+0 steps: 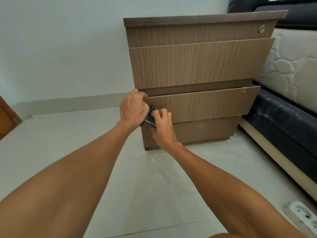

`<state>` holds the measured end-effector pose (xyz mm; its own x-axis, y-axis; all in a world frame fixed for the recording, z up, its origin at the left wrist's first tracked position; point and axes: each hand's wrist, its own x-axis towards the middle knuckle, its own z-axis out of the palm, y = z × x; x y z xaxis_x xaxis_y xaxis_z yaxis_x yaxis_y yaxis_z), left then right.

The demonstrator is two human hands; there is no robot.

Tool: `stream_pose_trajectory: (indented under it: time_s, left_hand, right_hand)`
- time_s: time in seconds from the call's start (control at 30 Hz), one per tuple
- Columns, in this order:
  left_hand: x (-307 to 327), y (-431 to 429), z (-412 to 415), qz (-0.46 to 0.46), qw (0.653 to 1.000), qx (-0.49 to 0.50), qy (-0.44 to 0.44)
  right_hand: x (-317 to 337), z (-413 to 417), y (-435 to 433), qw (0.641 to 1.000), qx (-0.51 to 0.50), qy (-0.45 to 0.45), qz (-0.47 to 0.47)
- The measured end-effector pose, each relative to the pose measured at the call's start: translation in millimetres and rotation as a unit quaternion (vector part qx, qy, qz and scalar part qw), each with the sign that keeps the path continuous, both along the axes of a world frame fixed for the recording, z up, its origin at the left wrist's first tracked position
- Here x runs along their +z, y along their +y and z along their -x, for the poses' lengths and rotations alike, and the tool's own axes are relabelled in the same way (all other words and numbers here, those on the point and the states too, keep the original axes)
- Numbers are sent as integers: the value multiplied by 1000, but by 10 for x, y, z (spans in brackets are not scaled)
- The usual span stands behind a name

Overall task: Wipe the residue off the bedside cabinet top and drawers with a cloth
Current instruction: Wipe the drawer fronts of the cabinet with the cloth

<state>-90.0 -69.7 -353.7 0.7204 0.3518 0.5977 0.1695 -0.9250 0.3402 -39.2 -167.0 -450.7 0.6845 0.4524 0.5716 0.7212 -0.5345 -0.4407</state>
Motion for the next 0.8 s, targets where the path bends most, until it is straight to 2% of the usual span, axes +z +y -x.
stream_pose_trajectory:
  time_s: [0.13,0.17,0.23,0.33,0.4,0.47,0.53,0.6,0.63,0.7,0.8]
  left_hand:
    - [-106,-87,64,44,999,8,-22]
    - [-148,-117,83,62,998,14,-29]
    - [-232,-158,113,109,993,35,-39]
    - [-359,-155,133,178,980,77,-32]
    - [-444,-161,132,216,972,93,-24]
    - [-519,-206,119,234,967,102,-20]
    - [-576,-263,95,243,964,110,-21]
    - [-606,-302,75,255,959,120,-26]
    - [-617,-309,67,258,958,124,-27]
    - [-636,-294,56,257,958,125,-30]
    - [-655,-246,39,250,960,124,-37]
  right_hand:
    - [-130,-5,-70,974,120,-40,187]
    - [-183,-24,-138,969,133,-21,205]
    - [-311,-88,-354,974,121,46,184]
    - [-428,-233,-831,986,23,154,57]
    - [-423,-397,-1219,970,-83,218,-75]
    - [-378,-601,-1577,917,-201,264,-221]
    - [-276,-798,-1883,831,-287,300,-371]
    - [-144,-970,-2117,745,-335,316,-482]
    - [-78,-1054,-2204,717,-352,318,-511]
    - [35,-1208,-2300,694,-360,311,-540]
    - [206,-1309,-2207,709,-332,328,-529]
